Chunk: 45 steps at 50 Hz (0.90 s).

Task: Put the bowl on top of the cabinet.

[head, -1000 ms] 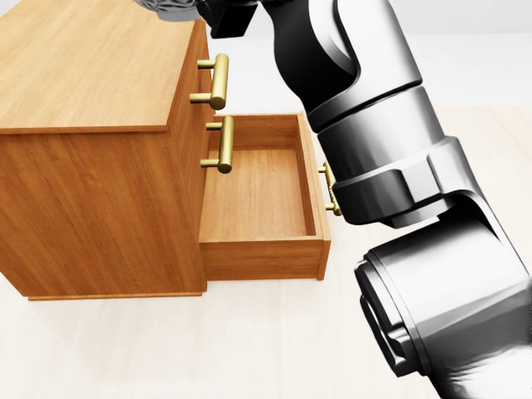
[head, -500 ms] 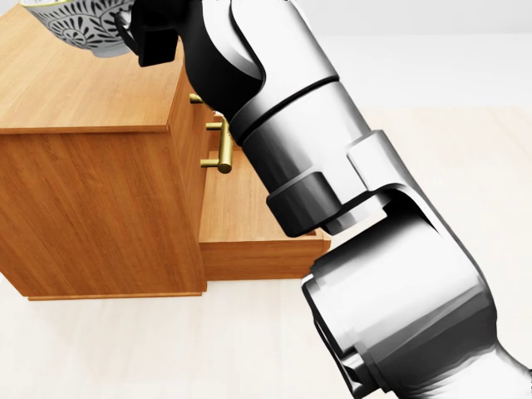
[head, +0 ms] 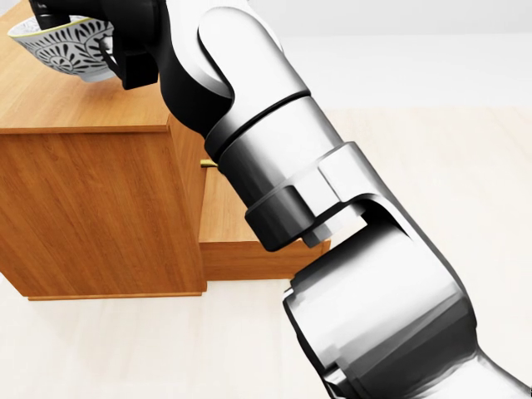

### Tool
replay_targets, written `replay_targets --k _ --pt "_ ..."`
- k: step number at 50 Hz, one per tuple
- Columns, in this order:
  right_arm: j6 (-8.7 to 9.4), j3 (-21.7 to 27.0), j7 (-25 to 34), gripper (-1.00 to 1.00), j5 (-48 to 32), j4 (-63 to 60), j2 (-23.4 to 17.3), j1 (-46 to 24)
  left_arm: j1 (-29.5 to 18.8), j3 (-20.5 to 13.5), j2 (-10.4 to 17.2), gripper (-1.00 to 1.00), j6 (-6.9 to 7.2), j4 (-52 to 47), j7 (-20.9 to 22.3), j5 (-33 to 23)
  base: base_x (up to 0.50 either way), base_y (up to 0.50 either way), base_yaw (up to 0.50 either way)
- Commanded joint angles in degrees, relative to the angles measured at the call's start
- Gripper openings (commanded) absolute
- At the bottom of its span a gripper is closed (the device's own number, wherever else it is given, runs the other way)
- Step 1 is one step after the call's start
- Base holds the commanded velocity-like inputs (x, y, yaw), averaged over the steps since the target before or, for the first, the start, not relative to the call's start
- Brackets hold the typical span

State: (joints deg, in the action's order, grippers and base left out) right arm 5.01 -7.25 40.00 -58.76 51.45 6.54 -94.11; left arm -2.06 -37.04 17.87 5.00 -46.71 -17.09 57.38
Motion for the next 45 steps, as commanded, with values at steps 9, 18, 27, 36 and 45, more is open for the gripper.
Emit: replay_targets --k 9,18,27,36,45 --pt "-0.01 0.5 0.0 -1.00 -4.0 -0.5 0.6 1.6 0.3 -0.6 0.0 1.00 0.00 -0.4 0.0 0.8 0.00 0.00 0.00" --pt "-0.01 0.5 0.0 -1.00 -3.8 0.5 1.1 1.2 0.2 -0.3 0.0 1.00 0.00 -0.2 -0.1 0.7 0.00 0.00 0.00" --pt "-0.01 0.4 0.0 -1.00 -3.8 0.5 1.2 1.3 0.3 -0.7 0.3 1.00 0.00 -0.4 -0.4 1.4 0.00 0.00 0.00" --pt "-0.01 0.6 0.0 -1.00 -3.9 0.2 1.1 1.6 0.5 -0.7 0.3 1.00 0.00 -0.6 -0.4 1.4 0.00 0.00 0.00" --pt "-0.01 0.6 0.0 1.00 -4.0 -0.6 1.3 2.4 0.7 -0.2 -0.1 1.00 0.00 -0.9 0.1 1.0 0.00 0.00 0.00"
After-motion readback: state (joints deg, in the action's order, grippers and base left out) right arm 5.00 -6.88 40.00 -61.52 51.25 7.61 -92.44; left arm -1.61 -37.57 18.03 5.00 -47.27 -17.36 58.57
